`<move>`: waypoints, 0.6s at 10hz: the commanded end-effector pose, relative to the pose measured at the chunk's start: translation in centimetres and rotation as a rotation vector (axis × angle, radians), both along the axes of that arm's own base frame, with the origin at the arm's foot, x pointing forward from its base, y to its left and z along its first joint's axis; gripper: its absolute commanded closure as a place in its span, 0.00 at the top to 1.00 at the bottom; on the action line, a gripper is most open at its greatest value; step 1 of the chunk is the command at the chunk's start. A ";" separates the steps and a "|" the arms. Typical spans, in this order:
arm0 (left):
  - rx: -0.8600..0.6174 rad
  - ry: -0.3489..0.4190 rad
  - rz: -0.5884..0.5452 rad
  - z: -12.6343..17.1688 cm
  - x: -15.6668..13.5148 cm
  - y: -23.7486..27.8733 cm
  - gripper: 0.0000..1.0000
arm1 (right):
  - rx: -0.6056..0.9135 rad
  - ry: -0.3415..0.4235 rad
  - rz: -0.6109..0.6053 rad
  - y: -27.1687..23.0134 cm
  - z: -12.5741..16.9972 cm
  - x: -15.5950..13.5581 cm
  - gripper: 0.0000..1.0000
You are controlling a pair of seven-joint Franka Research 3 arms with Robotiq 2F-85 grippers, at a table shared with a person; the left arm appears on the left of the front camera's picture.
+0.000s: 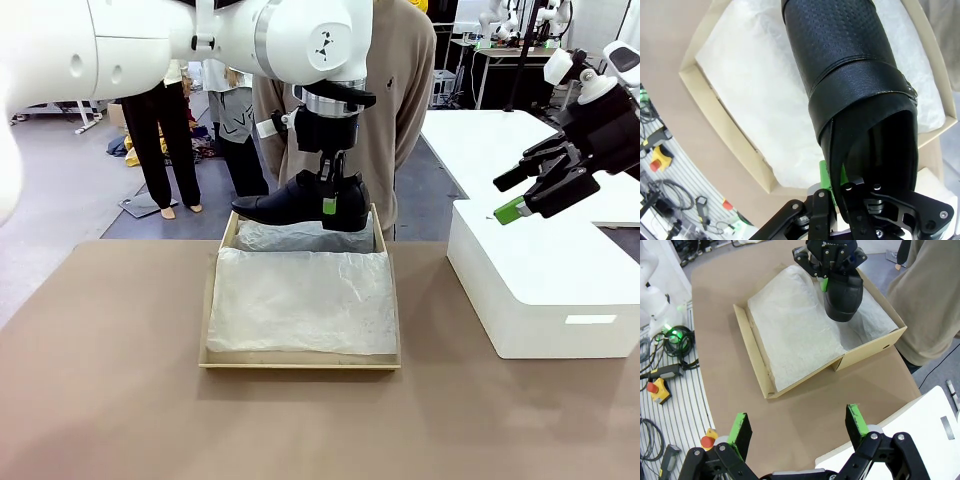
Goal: Pack the shoes into the box.
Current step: Place the other shoe of the Shoes into the Shoes Box.
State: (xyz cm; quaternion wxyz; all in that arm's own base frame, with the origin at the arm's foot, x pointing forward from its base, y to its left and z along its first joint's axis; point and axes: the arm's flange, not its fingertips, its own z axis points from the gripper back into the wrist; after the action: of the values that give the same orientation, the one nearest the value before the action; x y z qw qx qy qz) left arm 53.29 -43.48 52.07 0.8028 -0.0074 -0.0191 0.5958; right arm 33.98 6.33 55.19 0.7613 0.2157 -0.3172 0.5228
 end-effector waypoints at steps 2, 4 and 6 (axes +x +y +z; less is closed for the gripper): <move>0.005 -0.017 0.049 -0.6 0.6 -0.9 0.00 | 0.025 -0.019 0.026 -0.1 0.0 0.4 1.00; 0.011 -0.021 0.072 -1.2 1.4 -1.6 0.00 | 0.025 -0.019 0.026 -0.1 0.0 0.4 1.00; 0.018 -0.015 0.114 -1.4 2.0 -2.1 0.00 | 0.025 -0.019 0.026 -0.1 0.0 0.4 1.00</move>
State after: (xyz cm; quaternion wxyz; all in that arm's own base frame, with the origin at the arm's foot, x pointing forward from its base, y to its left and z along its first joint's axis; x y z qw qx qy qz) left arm 54.65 -44.67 49.45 0.7913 -0.0123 -0.0135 0.6112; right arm 33.98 6.33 55.19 0.7613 0.2157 -0.3172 0.5228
